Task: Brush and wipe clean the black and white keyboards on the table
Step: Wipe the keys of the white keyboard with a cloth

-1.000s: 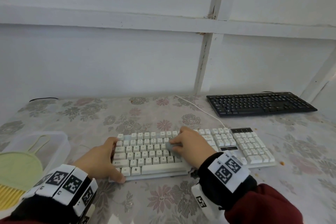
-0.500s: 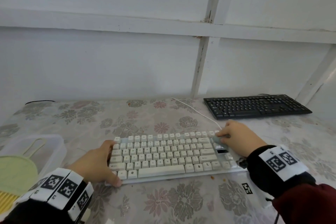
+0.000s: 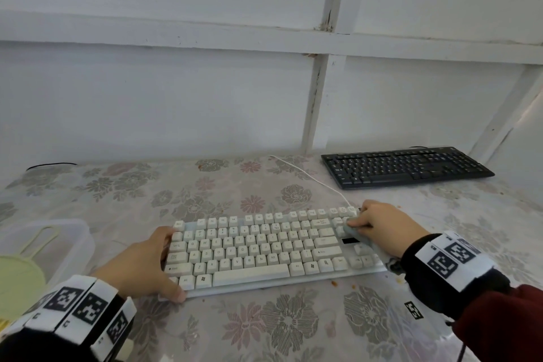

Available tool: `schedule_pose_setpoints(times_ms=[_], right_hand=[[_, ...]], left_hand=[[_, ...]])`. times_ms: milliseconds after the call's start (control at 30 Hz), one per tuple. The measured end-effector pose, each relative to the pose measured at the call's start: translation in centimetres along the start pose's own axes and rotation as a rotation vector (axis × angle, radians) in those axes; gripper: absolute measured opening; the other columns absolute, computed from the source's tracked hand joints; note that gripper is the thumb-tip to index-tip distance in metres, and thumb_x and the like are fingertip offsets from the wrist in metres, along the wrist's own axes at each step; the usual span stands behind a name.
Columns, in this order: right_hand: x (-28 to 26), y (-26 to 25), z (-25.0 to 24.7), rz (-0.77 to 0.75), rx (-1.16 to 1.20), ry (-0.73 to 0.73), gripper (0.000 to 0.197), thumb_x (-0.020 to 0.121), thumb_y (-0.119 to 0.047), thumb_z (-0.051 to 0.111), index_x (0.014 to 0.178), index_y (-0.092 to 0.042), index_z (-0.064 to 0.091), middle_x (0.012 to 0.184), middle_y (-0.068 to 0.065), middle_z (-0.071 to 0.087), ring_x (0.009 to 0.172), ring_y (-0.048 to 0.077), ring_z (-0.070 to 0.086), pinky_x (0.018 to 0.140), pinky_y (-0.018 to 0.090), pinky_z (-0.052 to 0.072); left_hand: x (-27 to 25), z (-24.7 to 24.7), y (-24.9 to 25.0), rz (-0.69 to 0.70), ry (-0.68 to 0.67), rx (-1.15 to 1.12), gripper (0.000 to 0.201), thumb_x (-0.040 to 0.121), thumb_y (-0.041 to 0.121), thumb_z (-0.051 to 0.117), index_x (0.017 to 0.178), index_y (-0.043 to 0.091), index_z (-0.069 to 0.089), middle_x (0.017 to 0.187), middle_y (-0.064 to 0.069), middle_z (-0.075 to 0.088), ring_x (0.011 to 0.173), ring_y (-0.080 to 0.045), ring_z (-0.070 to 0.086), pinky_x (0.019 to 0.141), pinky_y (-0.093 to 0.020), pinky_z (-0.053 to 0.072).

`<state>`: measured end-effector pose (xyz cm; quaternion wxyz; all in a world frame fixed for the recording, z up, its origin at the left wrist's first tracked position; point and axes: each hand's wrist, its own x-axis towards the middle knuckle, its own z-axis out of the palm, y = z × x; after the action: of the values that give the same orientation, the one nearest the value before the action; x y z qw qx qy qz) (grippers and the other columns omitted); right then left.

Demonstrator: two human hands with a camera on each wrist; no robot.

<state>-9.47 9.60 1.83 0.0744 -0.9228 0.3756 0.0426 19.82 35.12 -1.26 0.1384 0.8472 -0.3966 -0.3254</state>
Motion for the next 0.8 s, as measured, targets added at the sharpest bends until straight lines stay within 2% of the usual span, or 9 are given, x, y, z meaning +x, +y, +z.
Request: schedule_pose_setpoints(times_ms=[100, 167, 233, 300, 367, 433, 533, 700, 800], right_hand=[[0.1, 0.6, -0.2, 0.049, -0.028, -0.007, 0.026, 0.094, -0.028, 0.053, 0.106, -0.015, 0.072, 0.097, 0.006, 0.054, 0.091, 0.022, 0.057, 0.067, 0.021, 0.038], [0.6, 0.9, -0.5, 0.134, -0.037, -0.004, 0.026, 0.091, -0.027, 0.056, 0.101, -0.008, 0.071, 0.081, 0.000, 0.047, 0.080, 0.020, 0.057, 0.056, 0.017, 0.034], [0.6, 0.8, -1.2, 0.188, -0.054, -0.013, 0.028, 0.092, -0.028, 0.055, 0.099, -0.007, 0.072, 0.075, -0.003, 0.041, 0.067, 0.013, 0.050, 0.051, 0.013, 0.029], [0.4, 0.4, -1.9, 0.119, -0.057, -0.018, 0.031, 0.093, -0.032, 0.054, 0.098, -0.008, 0.072, 0.084, 0.000, 0.048, 0.075, 0.015, 0.053, 0.058, 0.016, 0.036], [-0.2, -0.4, -1.9, -0.004, -0.030, -0.014, 0.031, 0.094, -0.034, 0.052, 0.102, -0.011, 0.072, 0.099, 0.004, 0.055, 0.090, 0.019, 0.056, 0.075, 0.024, 0.043], [-0.4, -1.4, -1.4, -0.087, -0.015, -0.004, 0.028, 0.096, -0.031, 0.050, 0.107, -0.016, 0.071, 0.108, 0.004, 0.056, 0.097, 0.019, 0.055, 0.084, 0.027, 0.042], [0.1, -1.6, -0.4, -0.101, -0.046, -0.031, 0.028, 0.097, -0.027, 0.048, 0.111, -0.017, 0.070, 0.109, 0.004, 0.055, 0.099, 0.021, 0.057, 0.081, 0.026, 0.038], [-0.2, 1.0, -0.4, -0.001, -0.107, -0.008, 0.032, 0.095, -0.036, 0.048, 0.097, -0.014, 0.072, 0.100, 0.004, 0.054, 0.091, 0.022, 0.058, 0.071, 0.026, 0.037], [-0.6, 2.9, -1.4, 0.063, -0.091, -0.001, 0.031, 0.097, -0.033, 0.047, 0.105, -0.018, 0.072, 0.104, 0.004, 0.056, 0.094, 0.019, 0.056, 0.074, 0.023, 0.039]], left_hand=[[0.1, 0.0, -0.1, 0.002, 0.005, -0.007, 0.119, 0.046, 0.036, 0.090, 0.140, 0.026, 0.019, 0.131, 0.009, 0.052, 0.113, -0.011, 0.053, 0.093, -0.021, 0.040], [0.1, 0.0, -0.1, 0.005, 0.002, -0.009, 0.120, 0.044, 0.036, 0.090, 0.140, 0.026, 0.020, 0.129, 0.009, 0.053, 0.111, -0.011, 0.053, 0.095, -0.022, 0.041], [0.1, 0.0, -0.2, 0.010, -0.004, -0.017, 0.123, 0.039, 0.039, 0.089, 0.140, 0.026, 0.020, 0.127, 0.009, 0.054, 0.111, -0.011, 0.054, 0.096, -0.024, 0.042], [0.1, 0.0, -0.1, 0.010, 0.001, -0.022, 0.121, 0.041, 0.037, 0.090, 0.140, 0.026, 0.020, 0.126, 0.008, 0.054, 0.110, -0.011, 0.055, 0.095, -0.024, 0.043], [0.1, 0.1, -0.1, 0.006, 0.002, -0.017, 0.118, 0.044, 0.035, 0.090, 0.139, 0.026, 0.020, 0.126, 0.009, 0.055, 0.109, -0.011, 0.055, 0.093, -0.022, 0.043], [0.1, 0.1, 0.0, 0.001, 0.000, -0.018, 0.117, 0.045, 0.034, 0.090, 0.139, 0.027, 0.021, 0.125, 0.010, 0.054, 0.109, -0.010, 0.055, 0.090, -0.019, 0.042], [0.0, 0.0, 0.0, -0.002, -0.003, -0.019, 0.118, 0.042, 0.036, 0.090, 0.139, 0.027, 0.022, 0.123, 0.011, 0.054, 0.107, -0.009, 0.054, 0.085, -0.018, 0.040], [0.0, 0.0, 0.1, -0.005, 0.001, -0.022, 0.118, 0.045, 0.035, 0.091, 0.140, 0.026, 0.021, 0.124, 0.011, 0.054, 0.106, -0.008, 0.054, 0.080, -0.015, 0.039], [0.0, 0.0, 0.2, -0.006, 0.006, 0.011, 0.115, 0.049, 0.036, 0.089, 0.139, 0.027, 0.019, 0.122, 0.013, 0.053, 0.104, -0.007, 0.053, 0.075, -0.013, 0.038]])
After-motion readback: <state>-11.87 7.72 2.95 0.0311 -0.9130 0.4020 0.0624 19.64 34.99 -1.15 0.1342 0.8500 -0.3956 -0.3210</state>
